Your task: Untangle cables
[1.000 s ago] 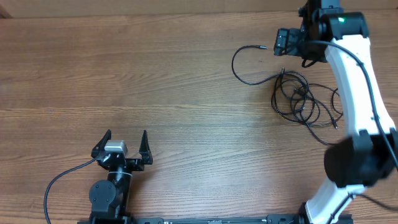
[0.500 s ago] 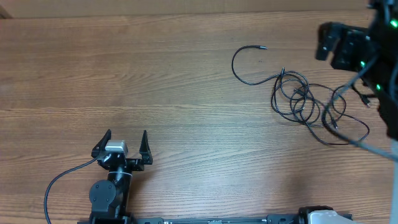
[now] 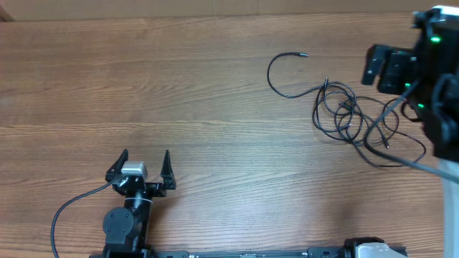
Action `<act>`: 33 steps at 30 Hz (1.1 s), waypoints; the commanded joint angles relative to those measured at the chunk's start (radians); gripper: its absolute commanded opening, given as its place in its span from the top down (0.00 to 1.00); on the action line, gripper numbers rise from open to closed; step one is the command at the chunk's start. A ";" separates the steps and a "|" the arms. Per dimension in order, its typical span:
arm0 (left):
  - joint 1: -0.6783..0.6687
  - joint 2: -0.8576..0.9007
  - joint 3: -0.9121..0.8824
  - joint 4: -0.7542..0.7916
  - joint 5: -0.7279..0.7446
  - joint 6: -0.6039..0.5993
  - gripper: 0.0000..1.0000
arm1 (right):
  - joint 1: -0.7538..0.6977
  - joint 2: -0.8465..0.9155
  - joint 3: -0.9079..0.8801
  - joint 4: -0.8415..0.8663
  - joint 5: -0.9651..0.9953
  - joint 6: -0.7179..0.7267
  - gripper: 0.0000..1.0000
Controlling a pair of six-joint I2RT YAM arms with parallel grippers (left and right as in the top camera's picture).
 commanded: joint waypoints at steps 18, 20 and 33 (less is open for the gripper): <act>0.010 -0.011 -0.004 -0.001 -0.002 0.015 0.00 | -0.005 -0.188 -1.078 0.857 -0.248 -0.014 0.00; 0.010 -0.011 -0.004 -0.001 -0.002 0.015 0.00 | -0.004 -0.211 -1.175 0.937 -0.261 -0.006 0.00; 0.010 -0.011 -0.004 -0.001 -0.002 0.015 0.00 | -0.005 -0.354 -1.582 1.319 -0.276 0.083 0.00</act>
